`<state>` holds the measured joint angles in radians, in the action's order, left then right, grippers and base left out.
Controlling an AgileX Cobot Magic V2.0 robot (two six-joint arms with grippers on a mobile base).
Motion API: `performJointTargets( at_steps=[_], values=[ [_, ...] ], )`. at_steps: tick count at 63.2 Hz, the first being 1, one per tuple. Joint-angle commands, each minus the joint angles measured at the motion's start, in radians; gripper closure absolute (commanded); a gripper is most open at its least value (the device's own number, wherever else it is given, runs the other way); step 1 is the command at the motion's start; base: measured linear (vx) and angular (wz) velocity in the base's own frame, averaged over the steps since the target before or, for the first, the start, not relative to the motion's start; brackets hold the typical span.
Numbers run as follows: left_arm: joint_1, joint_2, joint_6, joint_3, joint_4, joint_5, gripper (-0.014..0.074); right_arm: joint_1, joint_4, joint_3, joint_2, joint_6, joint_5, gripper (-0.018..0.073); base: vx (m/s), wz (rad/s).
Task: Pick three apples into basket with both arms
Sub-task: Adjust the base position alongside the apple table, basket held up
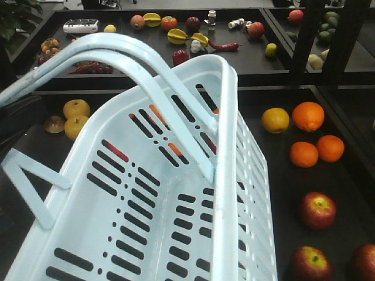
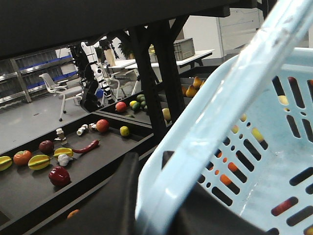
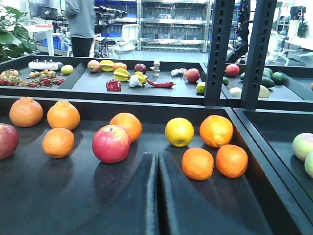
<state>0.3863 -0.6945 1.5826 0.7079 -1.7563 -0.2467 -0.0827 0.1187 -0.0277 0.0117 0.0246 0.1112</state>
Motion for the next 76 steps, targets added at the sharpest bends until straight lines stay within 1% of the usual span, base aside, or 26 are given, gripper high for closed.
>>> performJointTargets(
  at_steps=[1,76],
  values=[
    [0.004,0.001,0.024,0.029,-0.019,0.031,0.0603,0.005,0.009,-0.014,0.012,-0.007,-0.071,0.0568,0.01,-0.02],
    [0.004,0.001,0.024,0.029,-0.019,0.031,0.0603,0.005,0.009,-0.014,0.012,-0.007,-0.071,0.0568,0.0,-0.01]
  ],
)
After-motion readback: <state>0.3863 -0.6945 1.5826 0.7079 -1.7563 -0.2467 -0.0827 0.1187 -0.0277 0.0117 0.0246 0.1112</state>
